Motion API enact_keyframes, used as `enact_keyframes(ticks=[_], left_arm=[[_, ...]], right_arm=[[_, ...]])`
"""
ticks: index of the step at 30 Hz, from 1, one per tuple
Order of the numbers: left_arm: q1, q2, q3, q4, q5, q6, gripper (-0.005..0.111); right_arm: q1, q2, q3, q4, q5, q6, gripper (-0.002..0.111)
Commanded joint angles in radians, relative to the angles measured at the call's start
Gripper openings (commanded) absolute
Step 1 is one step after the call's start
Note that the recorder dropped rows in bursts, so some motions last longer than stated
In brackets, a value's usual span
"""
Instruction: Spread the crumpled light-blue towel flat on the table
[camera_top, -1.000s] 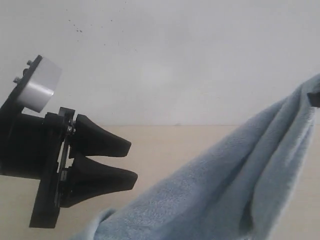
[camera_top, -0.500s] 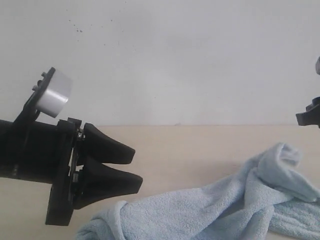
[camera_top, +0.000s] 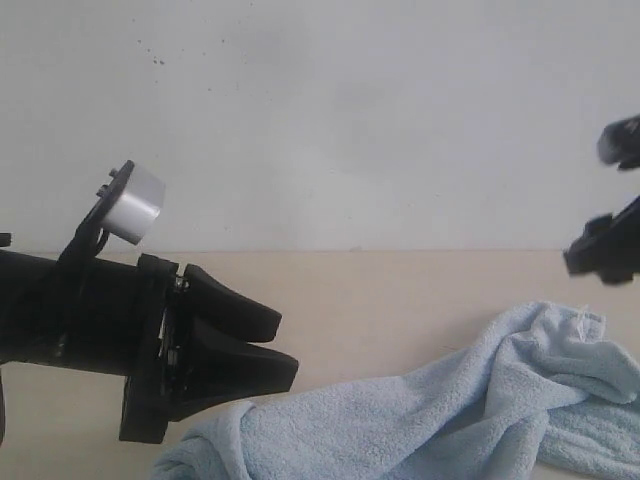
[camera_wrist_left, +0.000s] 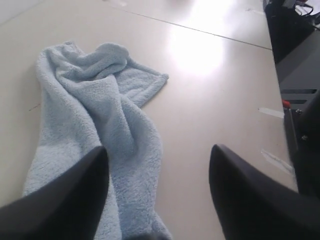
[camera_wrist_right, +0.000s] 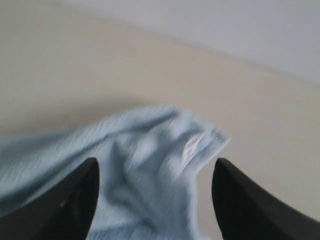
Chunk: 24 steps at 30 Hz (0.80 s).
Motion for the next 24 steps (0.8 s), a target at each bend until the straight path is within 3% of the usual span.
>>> enact_keyframes(ticks=[1,4,7,9,11,16,24], left_arm=[[-0.008,0.002,0.002,-0.018,0.088,-0.006,0.057],[-0.008,0.002,0.002,-0.018,0.106,-0.006,0.057],[-0.008,0.002,0.002,-0.018,0.113,-0.006,0.057],[-0.008,0.002,0.002,-0.018,0.113,-0.006,0.057],[-0.008,0.002,0.002,-0.018,0.113,-0.006,0.057],[-0.008,0.002,0.002,-0.018,0.113,-0.006,0.057],[-0.008,0.002,0.002,-0.038,0.113,-0.006,0.057]], right_arm=[[0.02,0.053,-0.001,-0.025,0.339,-0.035,0.058],[0.02,0.08,-0.001,-0.057,0.413,0.13,0.043],[0.02,0.101,-0.001,-0.25,0.471,0.337,0.025],[0.02,0.127,-0.001,-0.39,0.554,0.387,0.021],[0.02,0.152,-0.001,-0.465,0.58,0.451,0.027],[0.02,0.188,-0.001,-0.468,0.507,0.493,0.056],[0.02,0.277,-0.001,-0.449,0.437,0.495,0.052]])
